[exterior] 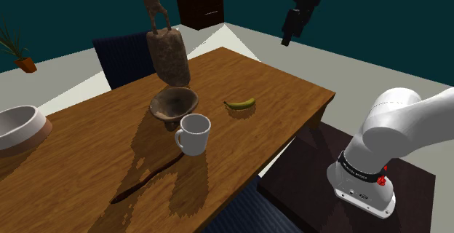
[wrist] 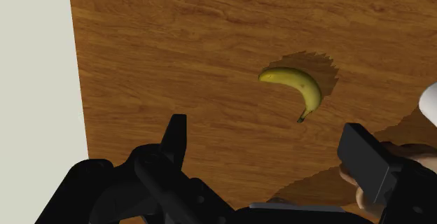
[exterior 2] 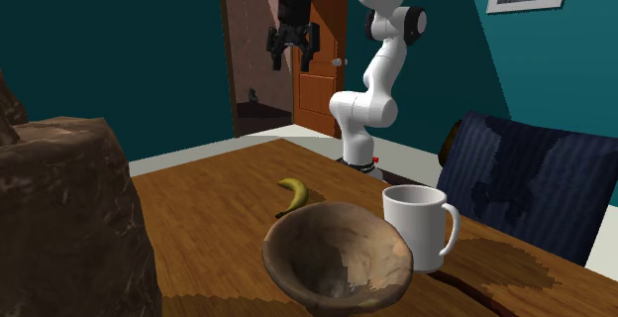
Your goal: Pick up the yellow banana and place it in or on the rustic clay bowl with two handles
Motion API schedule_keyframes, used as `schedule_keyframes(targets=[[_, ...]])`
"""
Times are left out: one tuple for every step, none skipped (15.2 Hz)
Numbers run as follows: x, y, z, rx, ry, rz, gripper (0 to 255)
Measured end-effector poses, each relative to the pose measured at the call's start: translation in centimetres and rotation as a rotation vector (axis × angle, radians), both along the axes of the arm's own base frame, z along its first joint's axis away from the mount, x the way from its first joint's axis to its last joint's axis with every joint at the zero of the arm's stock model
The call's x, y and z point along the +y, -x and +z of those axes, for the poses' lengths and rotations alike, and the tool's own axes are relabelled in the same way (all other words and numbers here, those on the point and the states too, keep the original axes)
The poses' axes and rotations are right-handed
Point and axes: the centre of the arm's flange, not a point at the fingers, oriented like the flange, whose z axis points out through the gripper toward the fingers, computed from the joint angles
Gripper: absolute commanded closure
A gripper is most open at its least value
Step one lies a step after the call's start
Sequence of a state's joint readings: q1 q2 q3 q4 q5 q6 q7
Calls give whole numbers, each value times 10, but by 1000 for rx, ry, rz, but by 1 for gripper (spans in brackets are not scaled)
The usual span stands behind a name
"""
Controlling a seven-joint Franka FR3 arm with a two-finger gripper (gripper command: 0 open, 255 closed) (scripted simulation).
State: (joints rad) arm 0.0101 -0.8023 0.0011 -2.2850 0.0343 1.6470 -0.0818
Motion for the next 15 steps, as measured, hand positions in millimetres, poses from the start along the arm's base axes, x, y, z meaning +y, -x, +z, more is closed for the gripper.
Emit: schedule_keyframes(targets=[[0, 0, 0, 0, 0, 0, 0], [3, -5, -5, 4, -2, 7, 0], [6, -11, -12, 11, -6, 19, 0], [10, -19, -22, 19, -9, 32, 0], [12, -25, -28, 28, -14, 46, 0], [21, -33, -36, 37, -18, 60, 0], [26, -44, -47, 45, -22, 75, 0], [31, -50, -56, 54, -27, 90, 0], [35, -57, -67, 63, -31, 105, 0], [40, -63, -78, 72, -36, 120, 0], [45, -72, -86, 80, -41, 135, 0], [53, -79, -96, 89, -45, 150, 0], [61, -85, -105, 98, -50, 165, 0], [66, -93, -113, 107, -54, 180, 0], [72, -101, -126, 116, -58, 195, 0]])
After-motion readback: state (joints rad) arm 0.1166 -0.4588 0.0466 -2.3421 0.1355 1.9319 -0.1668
